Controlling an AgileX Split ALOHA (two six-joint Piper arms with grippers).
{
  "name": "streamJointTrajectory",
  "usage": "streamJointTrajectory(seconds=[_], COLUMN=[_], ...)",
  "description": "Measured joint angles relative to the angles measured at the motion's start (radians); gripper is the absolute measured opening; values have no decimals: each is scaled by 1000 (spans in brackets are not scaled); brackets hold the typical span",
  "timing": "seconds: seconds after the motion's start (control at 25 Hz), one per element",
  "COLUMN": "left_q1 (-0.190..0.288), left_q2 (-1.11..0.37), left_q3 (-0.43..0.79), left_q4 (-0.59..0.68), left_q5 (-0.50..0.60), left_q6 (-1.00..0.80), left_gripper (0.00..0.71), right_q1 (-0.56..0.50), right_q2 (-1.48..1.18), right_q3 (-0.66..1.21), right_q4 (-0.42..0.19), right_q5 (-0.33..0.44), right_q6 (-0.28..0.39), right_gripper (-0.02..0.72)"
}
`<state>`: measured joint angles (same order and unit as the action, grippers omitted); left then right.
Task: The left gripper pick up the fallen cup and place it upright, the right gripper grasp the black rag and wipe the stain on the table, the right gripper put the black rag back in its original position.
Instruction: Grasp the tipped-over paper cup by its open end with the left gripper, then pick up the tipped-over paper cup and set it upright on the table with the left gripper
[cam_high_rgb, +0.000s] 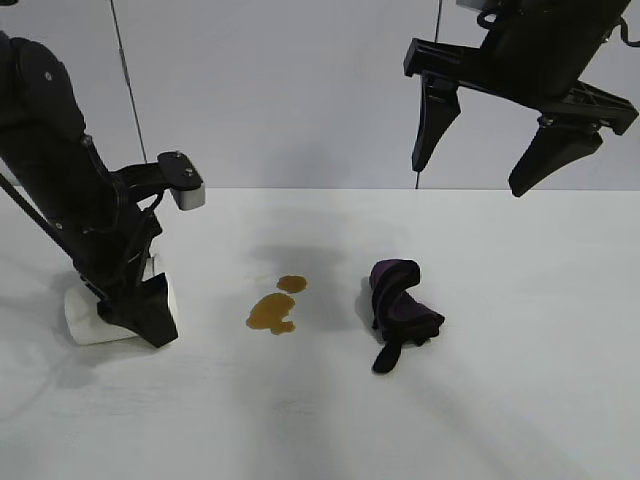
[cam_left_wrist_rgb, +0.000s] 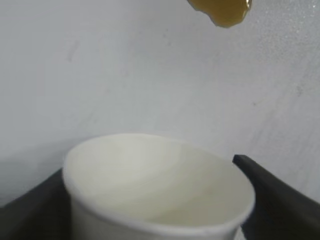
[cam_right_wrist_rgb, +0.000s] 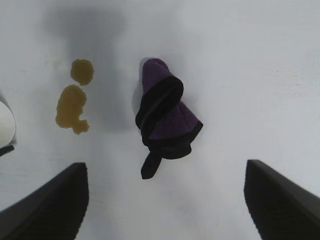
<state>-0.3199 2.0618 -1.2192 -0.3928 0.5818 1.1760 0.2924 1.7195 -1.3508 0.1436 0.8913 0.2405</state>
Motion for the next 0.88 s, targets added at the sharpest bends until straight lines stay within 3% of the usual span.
streamJointTrajectory(seconds=[0.2, 0.4, 0.64, 0.88], left_q1=[0, 19, 152, 268], left_q2=[-8, -100, -154, -154], left_q3=[-2, -2, 17, 186], left_q4=[-51, -302, -769, -1213], left_q5=[-3, 26, 214, 428], left_q6=[70, 356, 732, 1203], left_gripper=[454, 450, 449, 449], right_q1=[0, 0, 0, 0], right_q2=[0, 0, 0, 0], right_q3=[0, 0, 0, 0], right_q4=[-5, -24, -24, -24], right_q5=[0, -1, -19, -20], right_q6=[0, 0, 0, 0], right_gripper=[589, 589, 589, 589])
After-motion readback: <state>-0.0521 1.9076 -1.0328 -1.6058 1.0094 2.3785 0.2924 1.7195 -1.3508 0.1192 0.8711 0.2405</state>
